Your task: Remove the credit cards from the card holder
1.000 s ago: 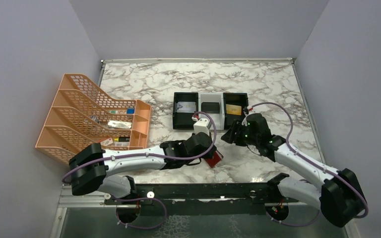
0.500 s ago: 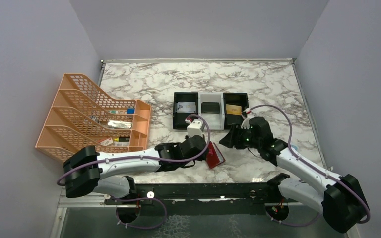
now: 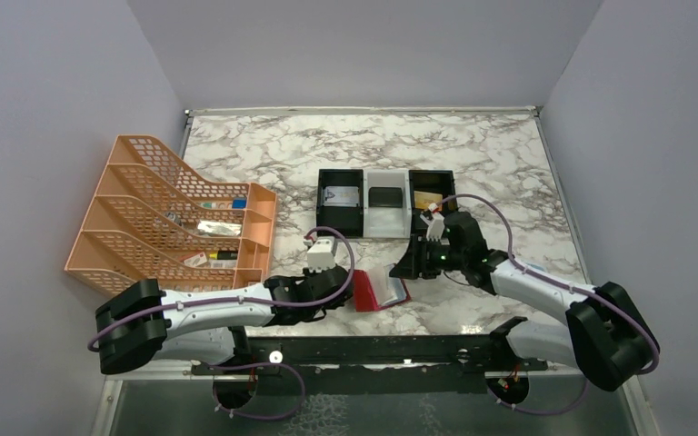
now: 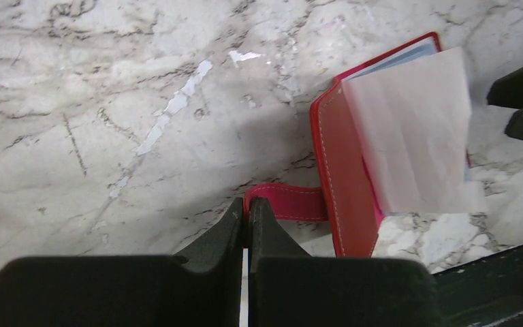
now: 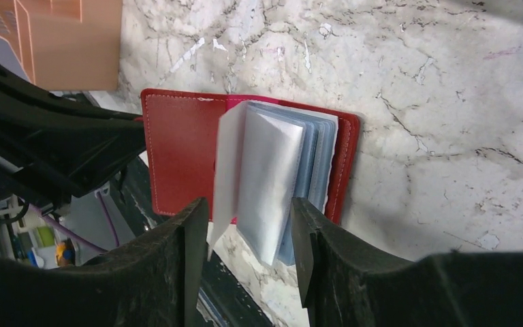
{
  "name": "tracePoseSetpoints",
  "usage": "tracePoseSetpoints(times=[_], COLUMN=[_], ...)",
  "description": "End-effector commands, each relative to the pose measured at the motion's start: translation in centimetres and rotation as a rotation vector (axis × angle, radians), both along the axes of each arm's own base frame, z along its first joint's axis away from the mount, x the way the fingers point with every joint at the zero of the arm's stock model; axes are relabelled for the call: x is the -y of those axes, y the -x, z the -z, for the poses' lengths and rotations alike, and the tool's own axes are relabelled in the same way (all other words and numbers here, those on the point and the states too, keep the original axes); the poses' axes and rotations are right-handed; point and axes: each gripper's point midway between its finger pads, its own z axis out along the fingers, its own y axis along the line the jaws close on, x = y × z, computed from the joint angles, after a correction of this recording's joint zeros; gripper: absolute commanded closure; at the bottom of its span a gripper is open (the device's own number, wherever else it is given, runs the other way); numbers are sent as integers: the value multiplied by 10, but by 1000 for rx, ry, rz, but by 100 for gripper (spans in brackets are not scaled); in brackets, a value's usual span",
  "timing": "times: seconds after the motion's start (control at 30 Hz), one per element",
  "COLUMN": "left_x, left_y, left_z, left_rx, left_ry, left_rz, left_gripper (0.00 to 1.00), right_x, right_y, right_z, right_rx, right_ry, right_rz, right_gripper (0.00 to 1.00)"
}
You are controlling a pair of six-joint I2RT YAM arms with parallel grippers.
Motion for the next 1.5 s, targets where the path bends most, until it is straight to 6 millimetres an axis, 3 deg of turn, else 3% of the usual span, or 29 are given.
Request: tracePoseSetpoints(times=[0.0,0.23,0.47,0.8,1.23,1.47], left_x=[-10,-9,-7,-4,0,4], left_y=[0,0,-1,-1,-2,-3], left_z=[6,6,7,8,9,9], left_rx=[-14,-15,-13,-16,-19,-21], left_ry=[-2,6,-9,-24,-41,-51], left_rz=[-49,-56,-46,-31,-13,-5], left_gripper=[100,100,100,100,100,100], right_x=[-9,-14,-7,-19,-21,-33], right_y=[2,7,7,21,21,27], right_z=[-6,-10,7,12,4,-18], right_rx=[13,9,-47,-118,-108,-96], right_ry=[-26,-56,1,-63,-68,-163], right_rz=[-80,-116,-71,-153,-160,-226], right_gripper=[53,57,54,53,53,52])
